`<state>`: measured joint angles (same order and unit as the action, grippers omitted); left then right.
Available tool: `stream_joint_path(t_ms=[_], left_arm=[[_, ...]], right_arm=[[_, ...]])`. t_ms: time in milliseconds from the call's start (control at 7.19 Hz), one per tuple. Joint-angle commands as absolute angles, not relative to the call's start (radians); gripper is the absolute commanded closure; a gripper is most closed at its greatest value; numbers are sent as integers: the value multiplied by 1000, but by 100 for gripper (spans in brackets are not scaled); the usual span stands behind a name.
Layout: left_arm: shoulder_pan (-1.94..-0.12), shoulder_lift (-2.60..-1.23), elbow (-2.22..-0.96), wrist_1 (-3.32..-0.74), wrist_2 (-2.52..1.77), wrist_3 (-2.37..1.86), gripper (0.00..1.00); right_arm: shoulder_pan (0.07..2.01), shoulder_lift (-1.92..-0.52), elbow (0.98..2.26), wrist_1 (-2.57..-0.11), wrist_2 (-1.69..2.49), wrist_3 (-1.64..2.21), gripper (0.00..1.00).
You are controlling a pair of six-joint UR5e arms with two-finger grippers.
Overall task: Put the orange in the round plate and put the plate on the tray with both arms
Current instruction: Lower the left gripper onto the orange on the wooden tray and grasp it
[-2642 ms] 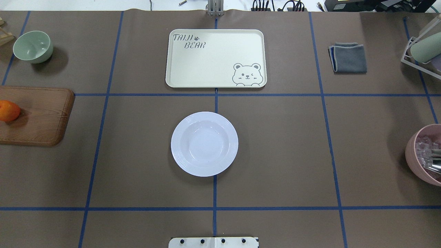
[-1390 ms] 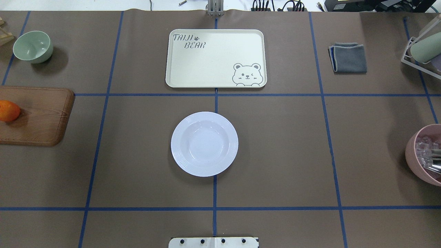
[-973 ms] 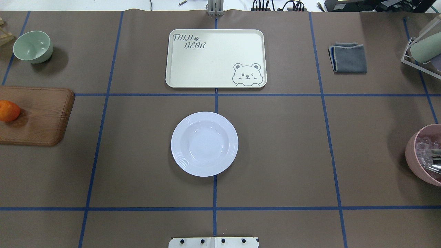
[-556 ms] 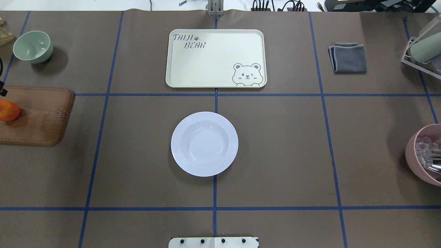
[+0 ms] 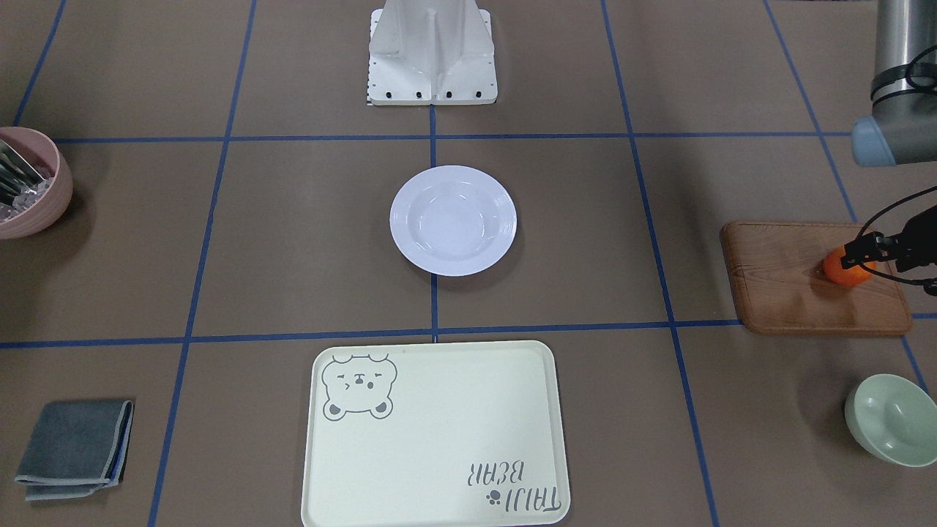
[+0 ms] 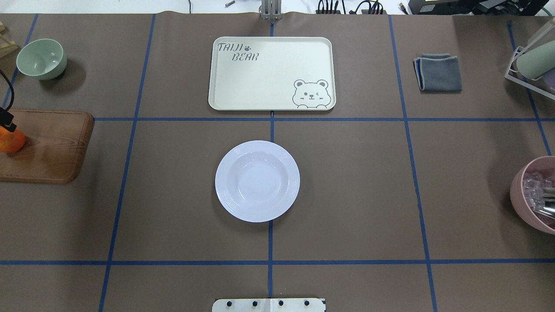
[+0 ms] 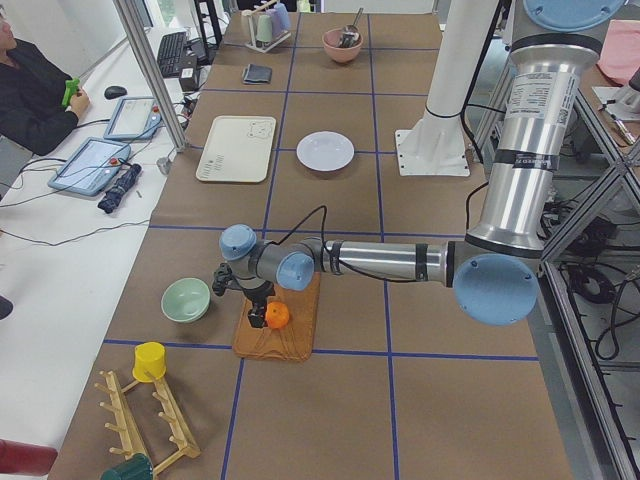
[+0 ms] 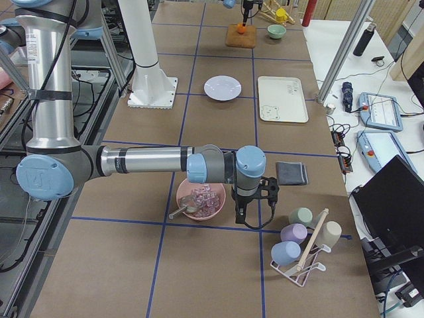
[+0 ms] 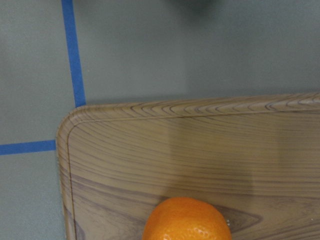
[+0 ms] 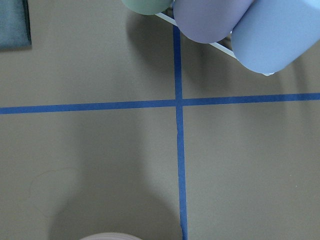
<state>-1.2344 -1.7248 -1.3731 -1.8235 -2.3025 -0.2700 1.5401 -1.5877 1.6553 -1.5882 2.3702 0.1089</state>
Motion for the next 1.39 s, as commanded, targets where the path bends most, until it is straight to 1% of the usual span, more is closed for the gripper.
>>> stream_joint_path(t_ms=[0, 139, 556, 1251], left_arm=[[-1212, -1732, -1301, -1918, -2301, -270, 2], [-1195, -1733, -1258, -1962, -2301, -275, 2], [-1187, -1733, -1275, -1962, -2307, -278, 3], [-1189, -1717, -1295, -1950, -2310, -276, 3]], right_arm=[[1540, -1595, 1660, -1586, 2375, 109, 0], [1540, -1595, 1655, -1586, 2373, 109, 0], [1540, -1595, 1658, -1585, 2373, 109, 0], [1540, -1598, 1664, -1589, 2378, 109, 0]])
